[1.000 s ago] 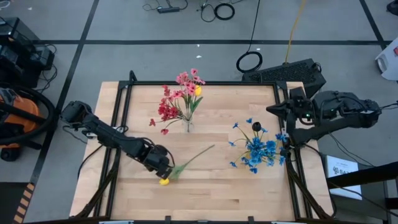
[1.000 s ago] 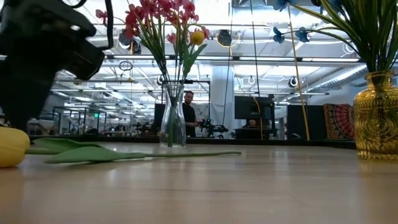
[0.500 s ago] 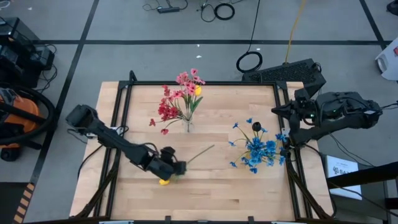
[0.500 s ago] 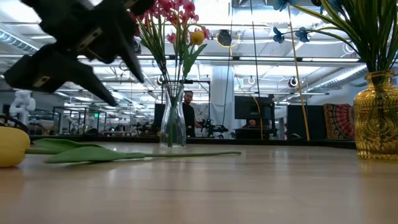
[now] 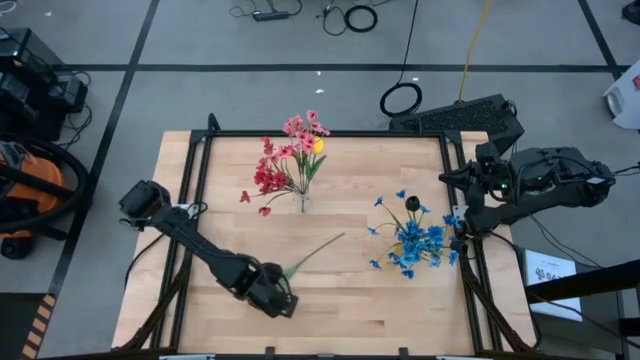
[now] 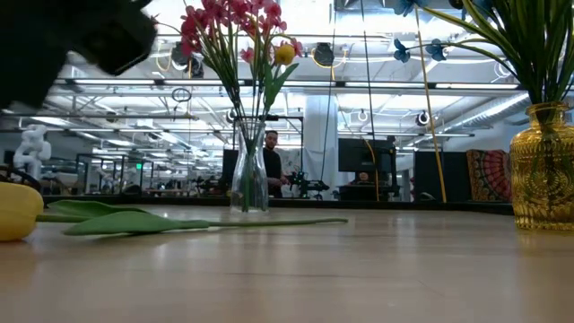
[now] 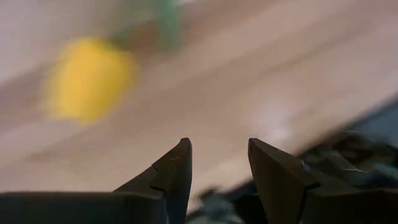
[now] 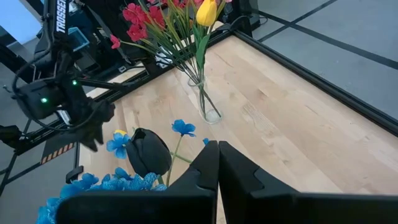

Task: Sort flowers into vase by color
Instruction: Put the yellow flower into the transparent vase

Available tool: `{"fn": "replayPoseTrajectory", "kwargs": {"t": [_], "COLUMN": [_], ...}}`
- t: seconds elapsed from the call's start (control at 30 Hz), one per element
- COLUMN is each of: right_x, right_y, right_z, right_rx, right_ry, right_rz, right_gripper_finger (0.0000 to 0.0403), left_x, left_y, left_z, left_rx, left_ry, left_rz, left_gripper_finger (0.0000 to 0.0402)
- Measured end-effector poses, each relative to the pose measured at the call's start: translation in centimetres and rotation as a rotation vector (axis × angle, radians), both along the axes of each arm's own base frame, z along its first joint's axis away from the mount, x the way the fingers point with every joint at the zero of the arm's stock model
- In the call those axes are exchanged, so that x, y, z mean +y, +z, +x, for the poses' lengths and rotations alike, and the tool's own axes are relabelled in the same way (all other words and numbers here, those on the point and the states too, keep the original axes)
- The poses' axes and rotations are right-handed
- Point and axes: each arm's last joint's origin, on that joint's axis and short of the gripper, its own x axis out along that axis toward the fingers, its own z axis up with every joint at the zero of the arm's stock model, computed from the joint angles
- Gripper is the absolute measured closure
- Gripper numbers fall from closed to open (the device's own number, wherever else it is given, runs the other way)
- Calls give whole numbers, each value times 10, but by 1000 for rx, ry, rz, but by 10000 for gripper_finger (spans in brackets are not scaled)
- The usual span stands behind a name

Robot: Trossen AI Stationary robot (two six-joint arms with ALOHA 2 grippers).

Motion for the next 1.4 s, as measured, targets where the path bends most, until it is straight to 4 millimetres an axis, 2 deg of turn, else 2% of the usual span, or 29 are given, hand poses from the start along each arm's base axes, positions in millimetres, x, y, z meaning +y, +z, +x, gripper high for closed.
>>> {"fn": "replayPoseTrajectory", "kwargs": {"t": [0.1, 0.23, 0.57, 0.77, 0.9, 1.0, 1.1, 1.23, 1.4], "right_x": [0, 0, 0, 0, 0, 0, 0, 0, 0], "right_y": [0, 0, 0, -1, -1, -1, -1, -1, -1], "right_z": [0, 0, 0, 0, 0, 0, 0, 0, -1], "right_rx": [1, 2, 0, 5, 7, 9, 8, 7, 8], "right_ry": [0, -1, -9, -9, -8, -6, -9, -12, -12], "right_rz": [0, 2, 7, -1, -4, -13, -7, 1, 0], "right_gripper_finger": [403, 403, 403, 403, 403, 403, 403, 403, 403], "left_x": [5, 14, 10, 8, 12, 30, 42, 42, 40], "left_y": [-4, -6, -5, -24, -37, -37, -23, -7, 0], "left_z": [-10, -11, -2, -1, -7, -29, -48, -52, -43], "left_rx": [100, 139, 93, 174, 263, 469, 601, 523, 367], "left_ry": [-3, 14, 12, -4, -36, 116, 289, 354, 553], "left_rz": [67, 121, 31, 47, 149, 383, 551, 573, 458], "left_gripper_finger": [240, 240, 240, 240, 240, 240, 240, 240, 240]}}
